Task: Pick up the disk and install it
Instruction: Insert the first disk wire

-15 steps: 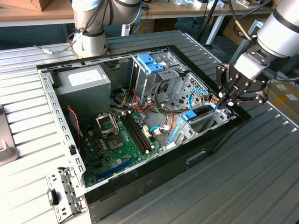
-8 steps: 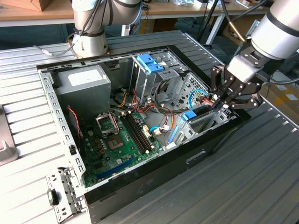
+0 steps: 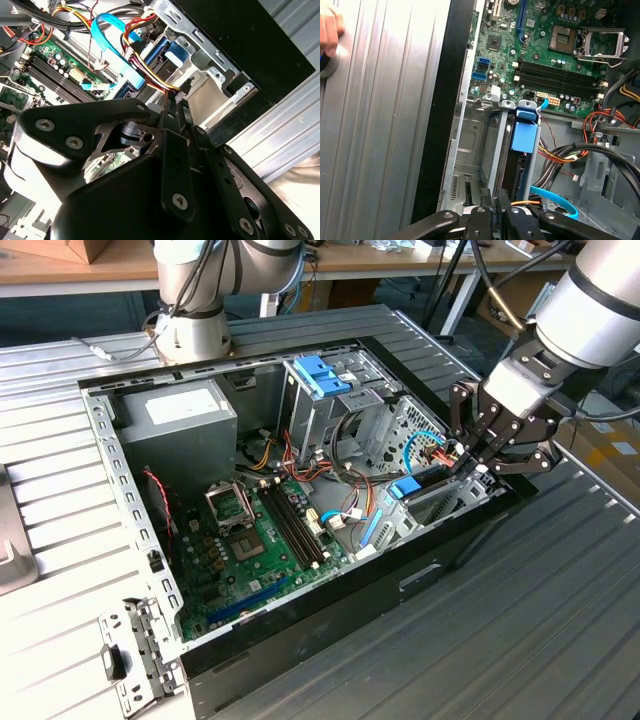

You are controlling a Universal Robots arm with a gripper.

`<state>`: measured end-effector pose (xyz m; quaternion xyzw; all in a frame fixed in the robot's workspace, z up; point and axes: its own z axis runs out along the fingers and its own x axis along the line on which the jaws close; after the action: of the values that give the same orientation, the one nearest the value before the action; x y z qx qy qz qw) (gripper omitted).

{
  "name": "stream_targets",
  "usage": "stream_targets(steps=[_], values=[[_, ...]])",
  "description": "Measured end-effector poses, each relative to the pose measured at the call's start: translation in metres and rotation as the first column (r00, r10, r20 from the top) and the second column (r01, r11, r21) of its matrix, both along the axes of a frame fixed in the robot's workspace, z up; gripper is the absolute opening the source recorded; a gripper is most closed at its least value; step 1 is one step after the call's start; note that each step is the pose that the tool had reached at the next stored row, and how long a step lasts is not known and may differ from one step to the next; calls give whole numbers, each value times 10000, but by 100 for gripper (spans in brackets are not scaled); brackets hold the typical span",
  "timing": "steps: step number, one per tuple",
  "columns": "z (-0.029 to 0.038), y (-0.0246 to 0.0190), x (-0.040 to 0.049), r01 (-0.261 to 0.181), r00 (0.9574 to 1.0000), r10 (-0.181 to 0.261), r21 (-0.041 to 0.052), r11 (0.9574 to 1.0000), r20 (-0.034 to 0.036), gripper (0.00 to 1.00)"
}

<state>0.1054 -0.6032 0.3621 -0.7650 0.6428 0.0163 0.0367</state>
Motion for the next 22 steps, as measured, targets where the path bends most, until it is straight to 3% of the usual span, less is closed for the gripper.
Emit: stream_targets(steps=[3,4,8,12,17,22], values=[[0,0,0,0,10000,0,0,10000,-1,24],[0,0,0,1,10000,-1,0,10000,-2,30],[0,0,0,-21,10000,21,-1,10000,-3,30],[0,0,15,-381,9993,381,32,9993,-1,30],[59,0,69,-536,9986,536,167,9984,4,30],[59,0,215,-629,9980,631,186,9978,-94,30]])
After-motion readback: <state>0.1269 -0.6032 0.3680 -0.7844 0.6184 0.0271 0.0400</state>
